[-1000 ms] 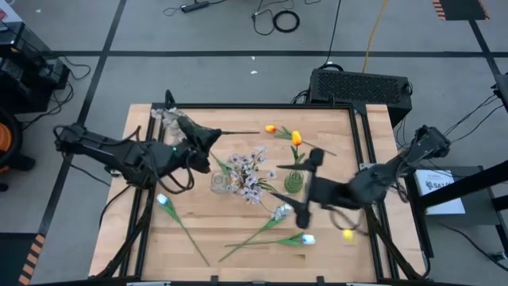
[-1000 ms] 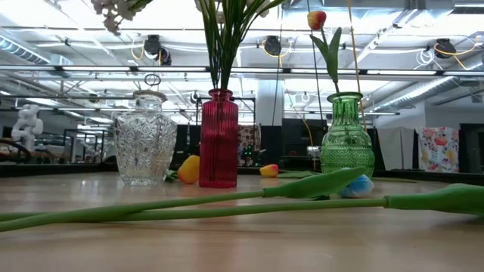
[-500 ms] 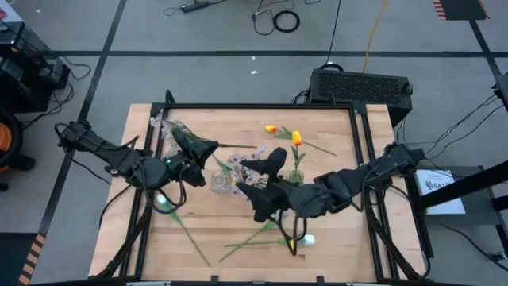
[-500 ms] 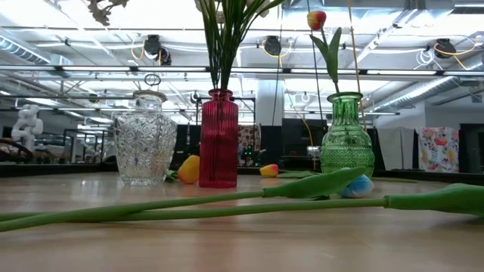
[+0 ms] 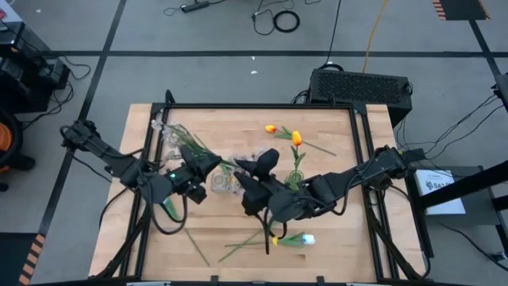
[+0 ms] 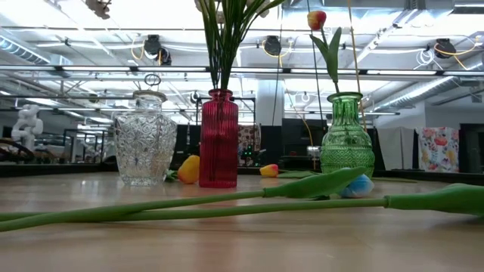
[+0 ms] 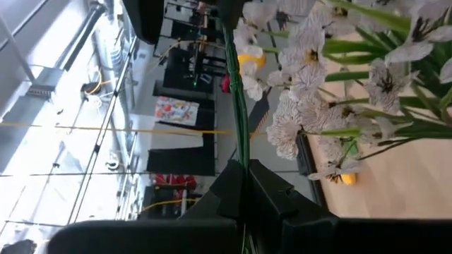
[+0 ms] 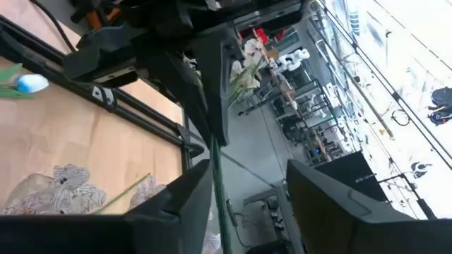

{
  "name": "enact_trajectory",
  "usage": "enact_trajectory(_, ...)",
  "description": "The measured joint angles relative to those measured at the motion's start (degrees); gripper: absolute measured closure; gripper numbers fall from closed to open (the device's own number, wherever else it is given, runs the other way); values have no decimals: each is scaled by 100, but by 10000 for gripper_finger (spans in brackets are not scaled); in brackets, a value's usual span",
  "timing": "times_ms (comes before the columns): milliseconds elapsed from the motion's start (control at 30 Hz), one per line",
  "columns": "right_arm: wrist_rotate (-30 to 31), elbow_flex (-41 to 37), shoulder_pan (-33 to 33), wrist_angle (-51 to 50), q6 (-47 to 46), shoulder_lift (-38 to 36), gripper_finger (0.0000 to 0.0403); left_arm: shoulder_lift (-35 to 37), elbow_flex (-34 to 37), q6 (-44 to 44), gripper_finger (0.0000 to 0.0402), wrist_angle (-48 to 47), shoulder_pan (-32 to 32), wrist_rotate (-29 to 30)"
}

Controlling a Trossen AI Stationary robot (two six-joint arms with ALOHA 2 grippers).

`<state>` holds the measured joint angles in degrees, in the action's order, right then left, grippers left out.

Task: Sort flowers into vase by color
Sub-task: Put the white flowers into the red vase

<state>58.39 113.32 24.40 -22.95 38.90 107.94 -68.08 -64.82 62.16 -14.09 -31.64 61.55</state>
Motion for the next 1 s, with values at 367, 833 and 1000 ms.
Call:
enact_trajectory(367,-12,0,15,-471,-394,2,275,-17,0,589,383,46,-128,609)
enact_trajectory(833,-22,0,13,-475,-370,2,245,-17,9,1084,382,639,-480,642)
enact_trajectory(1000,-20,0,33,-473,-365,2,280,-17,9,1129,382,719,-564,626)
